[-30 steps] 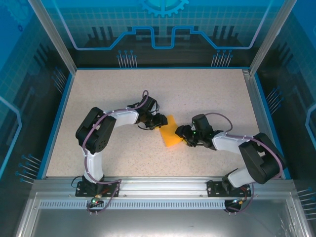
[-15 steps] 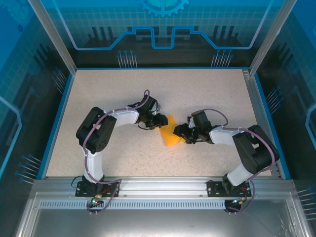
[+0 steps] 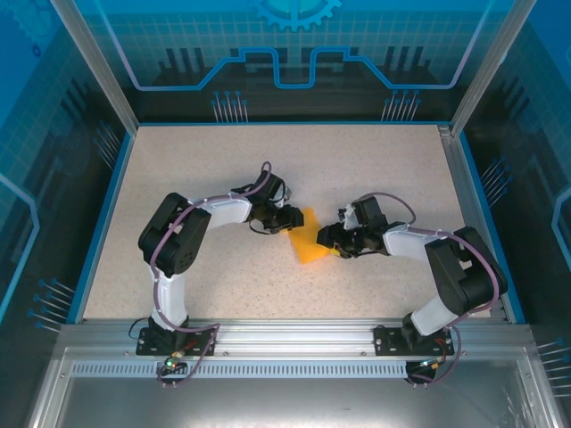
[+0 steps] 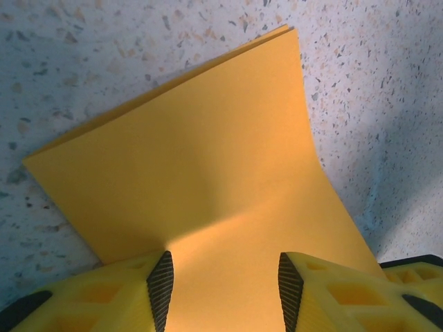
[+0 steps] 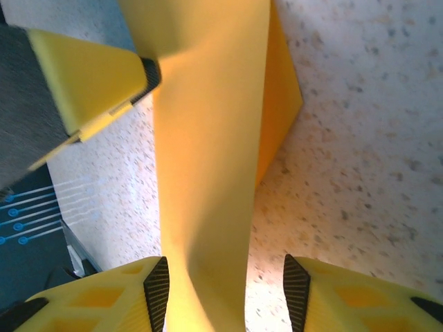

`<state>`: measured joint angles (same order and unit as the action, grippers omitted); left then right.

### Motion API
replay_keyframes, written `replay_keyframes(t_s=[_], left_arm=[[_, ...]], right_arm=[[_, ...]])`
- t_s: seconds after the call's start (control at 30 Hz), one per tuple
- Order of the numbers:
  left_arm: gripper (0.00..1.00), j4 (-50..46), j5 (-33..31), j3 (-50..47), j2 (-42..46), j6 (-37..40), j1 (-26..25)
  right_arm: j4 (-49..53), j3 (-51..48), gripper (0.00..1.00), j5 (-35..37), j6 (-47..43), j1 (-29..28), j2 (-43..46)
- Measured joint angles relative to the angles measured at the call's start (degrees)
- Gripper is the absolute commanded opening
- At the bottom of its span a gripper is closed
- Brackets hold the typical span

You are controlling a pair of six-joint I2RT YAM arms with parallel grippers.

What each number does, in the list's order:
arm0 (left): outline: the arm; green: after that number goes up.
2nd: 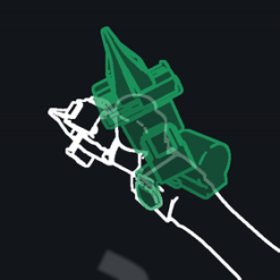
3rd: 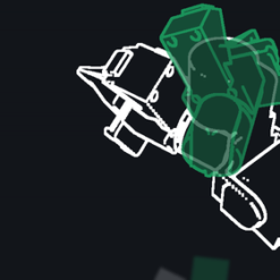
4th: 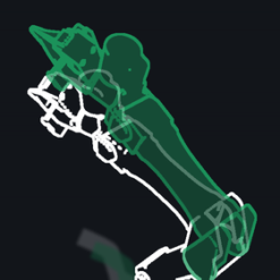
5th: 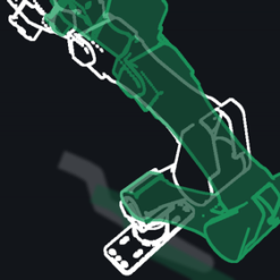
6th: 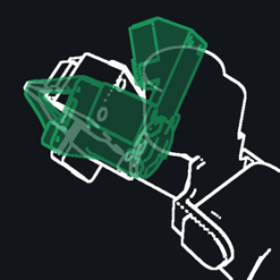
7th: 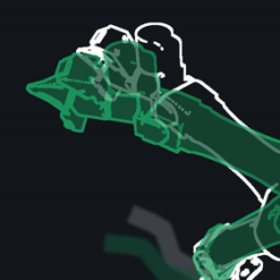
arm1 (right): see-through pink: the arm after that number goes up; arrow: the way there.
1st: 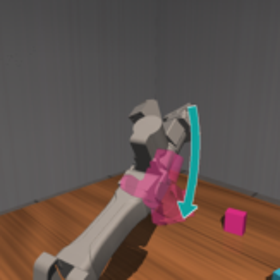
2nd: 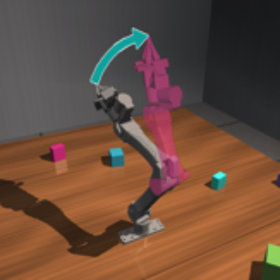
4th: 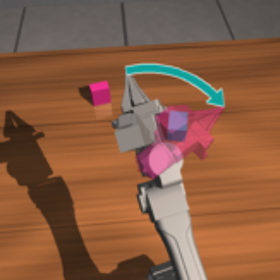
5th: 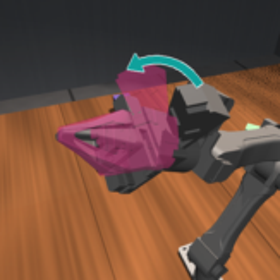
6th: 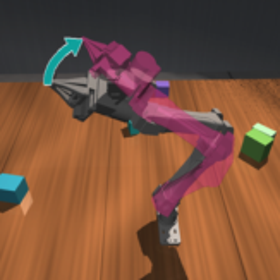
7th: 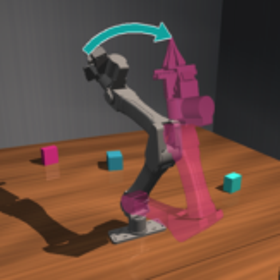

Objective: Fold a paper plane with a square sheet of paper (pick it up from the middle)
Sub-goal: Third fold the triangle at the center of the table.

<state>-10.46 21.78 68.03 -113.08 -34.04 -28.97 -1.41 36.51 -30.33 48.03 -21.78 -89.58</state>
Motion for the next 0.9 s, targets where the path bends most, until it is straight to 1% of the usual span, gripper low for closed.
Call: replay_keyframes(t_s=[0.13, 0.4, 0.53, 0.63, 0.8, 0.9], left_arm=[[0.47, 0.00, 0.17, 0.15, -0.17, 0.15, 0.00], [0.47, -0.46, 0.52, 1.05, -0.87, 1.09, 0.00], [0.47, -0.90, 0.63, 1.49, -1.11, 1.95, 0.00], [0.47, -1.09, 0.76, 1.75, -1.31, 2.69, 0.00], [0.47, -1.27, 0.83, 1.92, -1.31, 2.73, -0.02], [0.48, -1.27, 0.85, 1.95, -1.31, 2.84, -0.02]], right_arm=[[1.09, -0.09, 0.49, -0.44, -1.27, 0.63, 0.00], [2.69, -0.07, 0.52, -1.05, -4.04, 1.07, 0.76], [2.43, -0.07, 0.52, -1.92, -4.68, 2.99, 0.76], [1.86, 0.04, 0.50, -3.30, -4.96, 4.04, 0.55], [1.11, 0.63, 0.46, -5.09, -5.03, 4.13, -0.57], [0.59, 0.61, 0.39, -5.29, -4.85, 4.13, -0.57]])
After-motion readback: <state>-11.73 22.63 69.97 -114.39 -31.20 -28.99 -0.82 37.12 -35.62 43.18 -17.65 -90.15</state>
